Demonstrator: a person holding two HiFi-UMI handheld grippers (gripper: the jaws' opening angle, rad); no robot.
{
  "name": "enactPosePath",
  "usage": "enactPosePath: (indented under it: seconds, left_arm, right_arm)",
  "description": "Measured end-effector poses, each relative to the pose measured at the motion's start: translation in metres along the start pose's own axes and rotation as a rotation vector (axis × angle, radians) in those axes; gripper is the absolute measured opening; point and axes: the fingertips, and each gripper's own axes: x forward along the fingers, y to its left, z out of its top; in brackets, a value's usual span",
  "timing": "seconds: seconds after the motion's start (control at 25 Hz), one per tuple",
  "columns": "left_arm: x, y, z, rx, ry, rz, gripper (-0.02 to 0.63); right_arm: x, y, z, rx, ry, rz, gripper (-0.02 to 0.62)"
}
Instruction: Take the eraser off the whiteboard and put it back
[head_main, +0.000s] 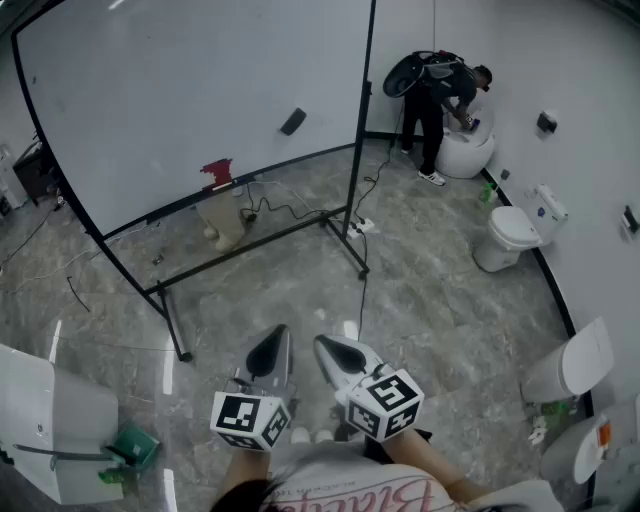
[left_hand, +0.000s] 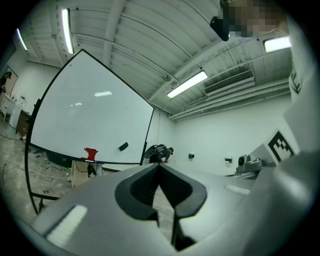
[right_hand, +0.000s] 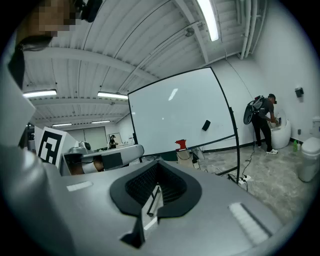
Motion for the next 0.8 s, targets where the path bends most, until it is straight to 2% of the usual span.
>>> enactPosePath:
  seconds: [0.56, 0.8]
  left_arm:
    - [-0.006, -0.013, -0.007, -0.003, 0.003, 0.04, 0.0]
    - [0.003, -0.011, -0.014, -0.017, 0.022, 0.033, 0.0]
  right_arm:
    - [-0.015, -0.004, -0.004, 0.001, -0.009, 0.026, 0.0]
    - [-0.012, -0.01, -0.011, 0.008, -0.008, 0.035, 0.0]
